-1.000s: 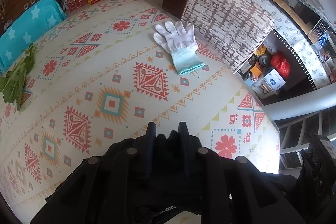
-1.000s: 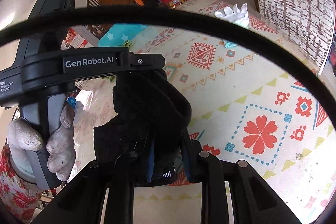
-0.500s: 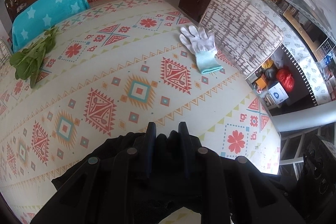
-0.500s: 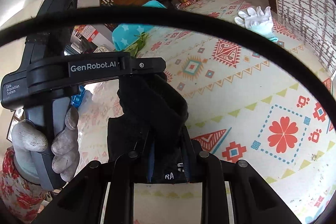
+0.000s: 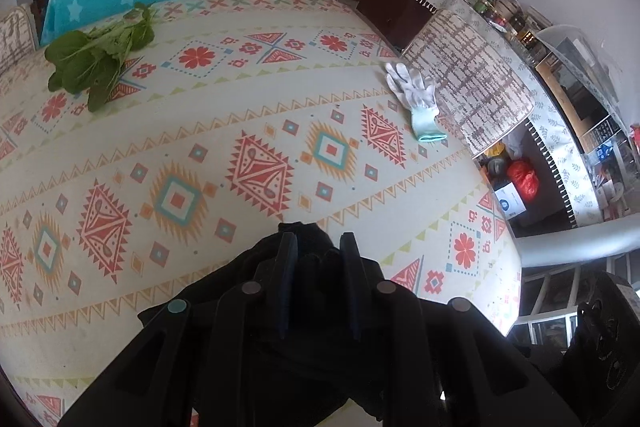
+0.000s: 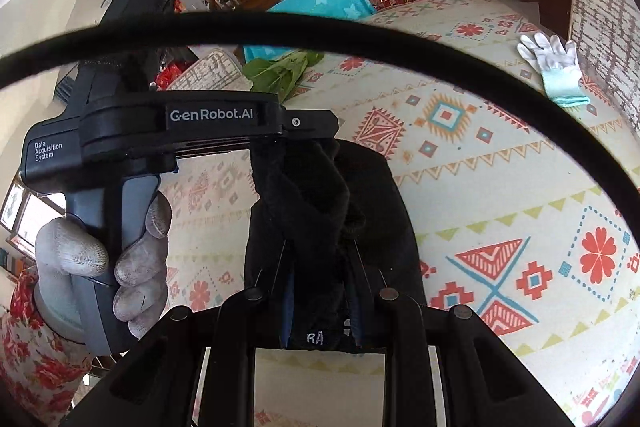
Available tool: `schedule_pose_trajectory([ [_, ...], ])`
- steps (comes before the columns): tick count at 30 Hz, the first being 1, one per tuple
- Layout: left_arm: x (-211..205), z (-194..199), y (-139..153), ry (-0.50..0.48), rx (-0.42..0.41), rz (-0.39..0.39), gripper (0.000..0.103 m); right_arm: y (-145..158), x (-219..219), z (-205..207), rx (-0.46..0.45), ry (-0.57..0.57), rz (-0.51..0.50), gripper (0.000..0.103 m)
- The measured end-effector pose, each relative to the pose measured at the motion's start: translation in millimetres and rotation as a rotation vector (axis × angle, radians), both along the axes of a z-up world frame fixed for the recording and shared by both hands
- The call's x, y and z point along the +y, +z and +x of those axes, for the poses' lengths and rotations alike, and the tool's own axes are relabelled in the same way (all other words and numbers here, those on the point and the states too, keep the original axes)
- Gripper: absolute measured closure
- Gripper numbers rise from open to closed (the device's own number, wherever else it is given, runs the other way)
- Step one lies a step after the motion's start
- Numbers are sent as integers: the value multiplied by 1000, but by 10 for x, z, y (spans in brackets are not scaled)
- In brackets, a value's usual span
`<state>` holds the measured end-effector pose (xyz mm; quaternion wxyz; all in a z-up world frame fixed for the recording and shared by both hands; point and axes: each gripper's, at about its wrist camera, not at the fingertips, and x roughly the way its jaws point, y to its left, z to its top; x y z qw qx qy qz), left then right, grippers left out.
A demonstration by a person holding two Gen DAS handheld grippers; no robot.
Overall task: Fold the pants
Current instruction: 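Lower the black pants bundle onto the table with both grippers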
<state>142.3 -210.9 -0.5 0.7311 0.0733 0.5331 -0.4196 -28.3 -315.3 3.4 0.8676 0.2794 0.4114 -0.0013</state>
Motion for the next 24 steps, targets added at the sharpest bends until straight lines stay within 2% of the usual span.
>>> schedule_pose_trajectory([
  [6, 383, 162, -224, 11, 71, -56, 82, -151, 352, 226, 59, 19, -52, 79],
  [15, 766, 313, -396, 21, 141, -126, 78, -366, 791, 402, 122, 54, -143, 78],
  [19, 941, 408, -431, 54, 168, -155, 66, -418, 944, 470, 134, 80, -155, 66],
  [21, 1047, 461, -432, 70, 184, -172, 60, -419, 1022, 484, 133, 93, -162, 50],
  [22, 1109, 485, -427, 81, 186, -179, 59, -412, 1070, 479, 128, 102, -160, 37],
  [23, 1172, 511, -422, 94, 187, -183, 59, -413, 1101, 478, 121, 108, -163, 33],
  [24, 1236, 541, -416, 111, 186, -185, 59, -413, 1137, 479, 118, 114, -169, 33],
])
